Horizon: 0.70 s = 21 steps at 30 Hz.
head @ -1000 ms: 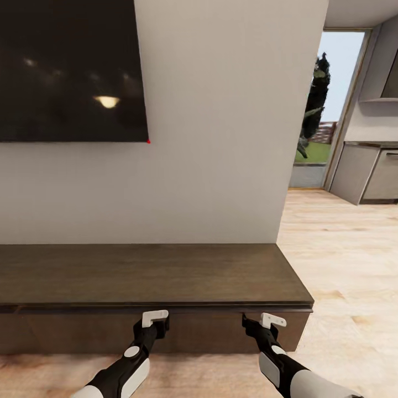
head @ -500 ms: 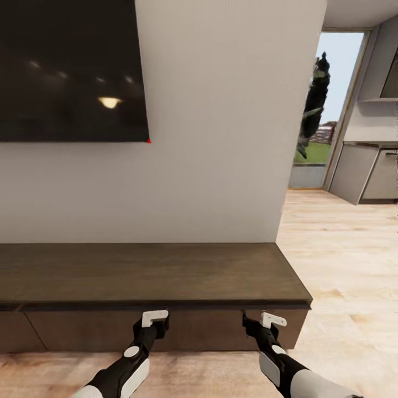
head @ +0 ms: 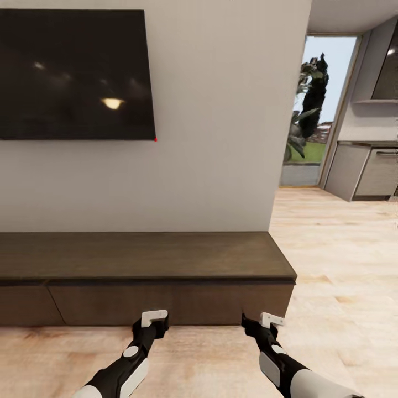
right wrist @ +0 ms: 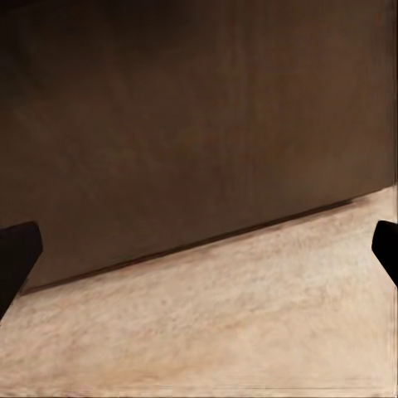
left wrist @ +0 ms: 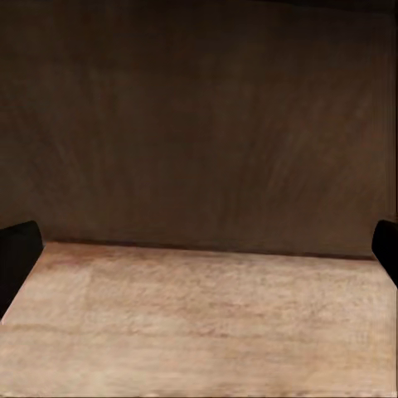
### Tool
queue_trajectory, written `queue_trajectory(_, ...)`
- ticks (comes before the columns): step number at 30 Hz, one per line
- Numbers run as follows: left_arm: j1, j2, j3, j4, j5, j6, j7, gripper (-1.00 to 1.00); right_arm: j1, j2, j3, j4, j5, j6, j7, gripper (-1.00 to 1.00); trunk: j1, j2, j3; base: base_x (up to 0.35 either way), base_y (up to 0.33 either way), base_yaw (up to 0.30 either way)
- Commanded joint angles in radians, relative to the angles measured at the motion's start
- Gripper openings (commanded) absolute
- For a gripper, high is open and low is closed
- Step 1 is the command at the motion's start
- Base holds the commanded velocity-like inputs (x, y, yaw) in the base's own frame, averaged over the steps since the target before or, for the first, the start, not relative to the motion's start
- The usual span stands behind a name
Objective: Place each of the two pumpkins and all three candles from the living room inside a cabinet in the living room (use any cabinet), then make sure every cabinet is closed, and position the cauldron so it is next to a table in the living room.
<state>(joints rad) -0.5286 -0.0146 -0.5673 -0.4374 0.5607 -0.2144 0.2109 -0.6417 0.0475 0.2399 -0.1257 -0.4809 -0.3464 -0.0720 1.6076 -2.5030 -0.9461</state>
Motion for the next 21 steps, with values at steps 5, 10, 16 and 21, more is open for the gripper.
queue_trajectory(5, -0.001, 0.007, -0.003, 0.0, 0.017, 0.0, 0.005, 1.0, -0.001, 0.0, 0.008, -0.002, -0.012, 0.001, -0.012, 1.0, -0.001, 0.0, -0.001, -0.341, 0.073, 0.0)
queue_trajectory(10, -0.002, 0.012, 0.002, -0.004, 0.02, 0.025, 0.002, 1.0, -0.001, -0.002, 0.003, -0.007, -0.019, 0.112, -0.019, 1.0, -0.001, 0.0, -0.001, -0.319, 0.134, 0.0)
queue_trajectory(16, -0.003, 0.035, 0.005, -0.064, 0.023, 0.188, 0.003, 1.0, -0.001, -0.003, 0.001, -0.012, -0.02, 0.141, -0.02, 1.0, -0.001, 0.0, -0.001, -0.178, 0.106, 0.0)
queue_trajectory(21, -0.004, 0.085, 0.034, -0.214, 0.066, 0.477, 0.003, 1.0, -0.001, -0.003, 0.0, -0.012, -0.021, 0.148, -0.022, 1.0, -0.001, 0.0, -0.001, 0.076, 0.016, 0.019)
